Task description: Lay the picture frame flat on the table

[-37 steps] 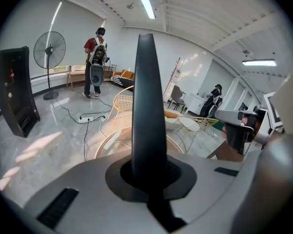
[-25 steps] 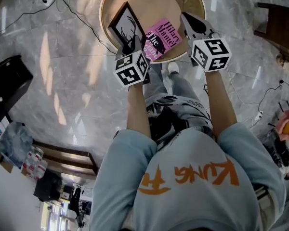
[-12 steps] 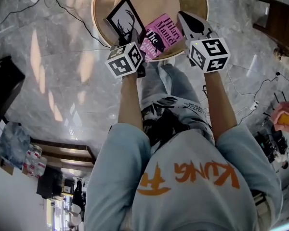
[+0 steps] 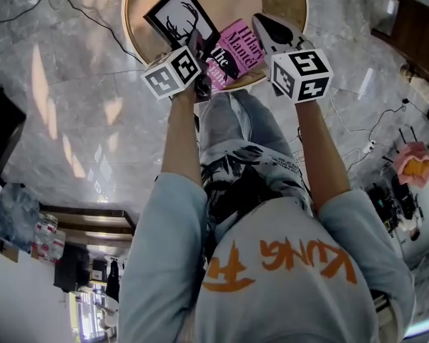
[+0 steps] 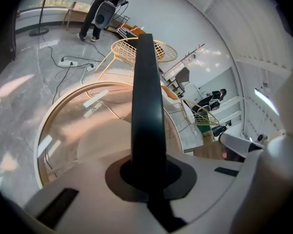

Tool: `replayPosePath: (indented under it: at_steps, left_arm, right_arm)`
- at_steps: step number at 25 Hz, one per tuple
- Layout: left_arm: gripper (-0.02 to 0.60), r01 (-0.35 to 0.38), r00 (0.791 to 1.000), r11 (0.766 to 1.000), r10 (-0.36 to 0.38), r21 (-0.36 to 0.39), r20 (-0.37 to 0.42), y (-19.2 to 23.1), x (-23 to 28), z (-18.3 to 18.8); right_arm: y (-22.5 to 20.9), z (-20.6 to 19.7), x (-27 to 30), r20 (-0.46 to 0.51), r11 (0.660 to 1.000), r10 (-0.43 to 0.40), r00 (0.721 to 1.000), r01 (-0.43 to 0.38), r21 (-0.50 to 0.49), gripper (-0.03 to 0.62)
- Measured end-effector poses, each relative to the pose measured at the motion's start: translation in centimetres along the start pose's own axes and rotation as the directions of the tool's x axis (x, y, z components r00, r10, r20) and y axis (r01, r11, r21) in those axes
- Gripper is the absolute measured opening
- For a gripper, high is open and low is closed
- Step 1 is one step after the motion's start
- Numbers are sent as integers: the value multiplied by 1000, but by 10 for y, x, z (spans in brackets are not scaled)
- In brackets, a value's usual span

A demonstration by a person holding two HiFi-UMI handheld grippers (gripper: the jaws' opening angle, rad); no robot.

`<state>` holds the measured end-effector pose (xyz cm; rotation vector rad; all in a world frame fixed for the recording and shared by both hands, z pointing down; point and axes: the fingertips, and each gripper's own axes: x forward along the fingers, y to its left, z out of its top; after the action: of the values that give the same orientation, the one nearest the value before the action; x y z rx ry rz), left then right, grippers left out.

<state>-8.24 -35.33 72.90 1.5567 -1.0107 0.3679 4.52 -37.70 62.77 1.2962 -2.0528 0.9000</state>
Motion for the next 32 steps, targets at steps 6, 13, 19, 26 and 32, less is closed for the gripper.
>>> replayPosePath:
  at_steps: [6,13,19,26,32]
  left_arm:
    - [26,142,989,979,-147,-146,-26,-3,37,5]
    - [26,223,973,940,-231,-258,-3,-1,72,16]
    - [26,226,970,939,-240,-259,-25,7,96,26]
    - [26,207,968,944,-235,-256,-83,17,110,13]
    - [37,218,963,936,-253,-276,-97,25,107,13]
  right_arm:
    - [-12,2,20,-40,999,12,999,-11,32,-4]
    - [-21,-5,37,-70,999,9,998,-6,44,-5]
    - [-23,-15,47,-95,998,7,995,-1,64,-5]
    - [-26,-24,55,-114,997,6,993,3,81,-5]
    - [-13,-22,64,-134,997,25,991,-15,76,-4]
